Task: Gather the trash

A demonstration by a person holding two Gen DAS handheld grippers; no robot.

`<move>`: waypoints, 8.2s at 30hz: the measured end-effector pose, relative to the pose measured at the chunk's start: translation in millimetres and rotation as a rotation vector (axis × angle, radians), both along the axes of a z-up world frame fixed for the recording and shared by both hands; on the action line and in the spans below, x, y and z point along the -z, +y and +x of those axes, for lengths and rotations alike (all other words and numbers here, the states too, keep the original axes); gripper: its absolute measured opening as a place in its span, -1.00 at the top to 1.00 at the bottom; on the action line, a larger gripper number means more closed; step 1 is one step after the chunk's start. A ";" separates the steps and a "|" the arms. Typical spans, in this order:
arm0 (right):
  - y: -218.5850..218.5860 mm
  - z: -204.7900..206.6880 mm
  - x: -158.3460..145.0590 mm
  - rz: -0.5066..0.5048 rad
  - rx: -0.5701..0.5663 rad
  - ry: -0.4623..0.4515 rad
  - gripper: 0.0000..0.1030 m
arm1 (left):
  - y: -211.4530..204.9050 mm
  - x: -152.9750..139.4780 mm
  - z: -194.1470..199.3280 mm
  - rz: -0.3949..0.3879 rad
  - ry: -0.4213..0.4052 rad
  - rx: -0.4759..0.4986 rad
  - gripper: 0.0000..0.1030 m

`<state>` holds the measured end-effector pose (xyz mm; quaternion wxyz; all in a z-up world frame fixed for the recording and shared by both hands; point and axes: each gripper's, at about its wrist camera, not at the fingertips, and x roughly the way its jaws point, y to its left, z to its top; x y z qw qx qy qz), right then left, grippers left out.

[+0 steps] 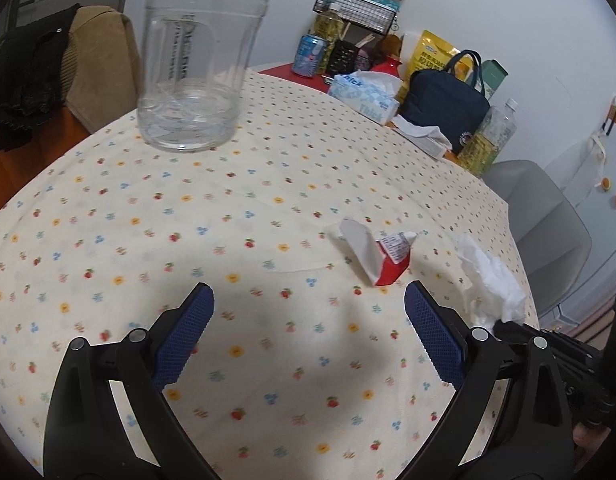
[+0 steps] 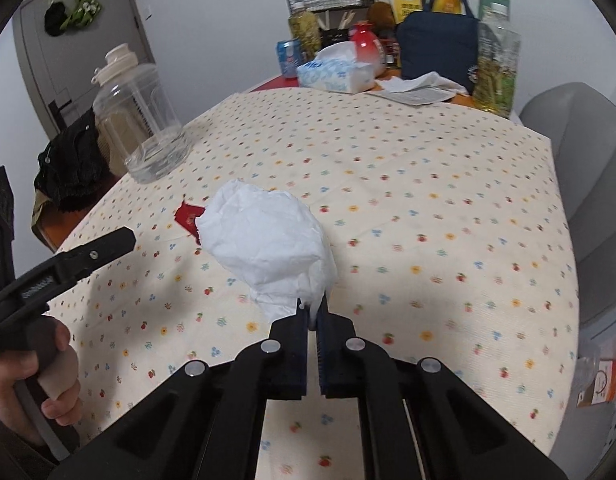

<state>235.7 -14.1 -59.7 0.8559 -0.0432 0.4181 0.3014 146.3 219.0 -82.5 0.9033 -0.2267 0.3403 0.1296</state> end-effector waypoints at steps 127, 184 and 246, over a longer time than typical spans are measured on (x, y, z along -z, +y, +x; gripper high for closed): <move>-536.6 -170.1 160.0 0.232 1.030 0.234 -0.32 | -549.4 37.4 48.1 0.215 0.226 1.043 -0.60; -305.4 -194.1 -84.8 0.034 0.680 -0.244 -0.85 | -259.2 -142.1 -75.0 0.172 -0.269 0.466 -0.88; -246.1 -245.2 -116.9 0.079 0.527 -0.288 -0.85 | -208.6 -156.1 -147.1 0.248 -0.287 0.354 -0.88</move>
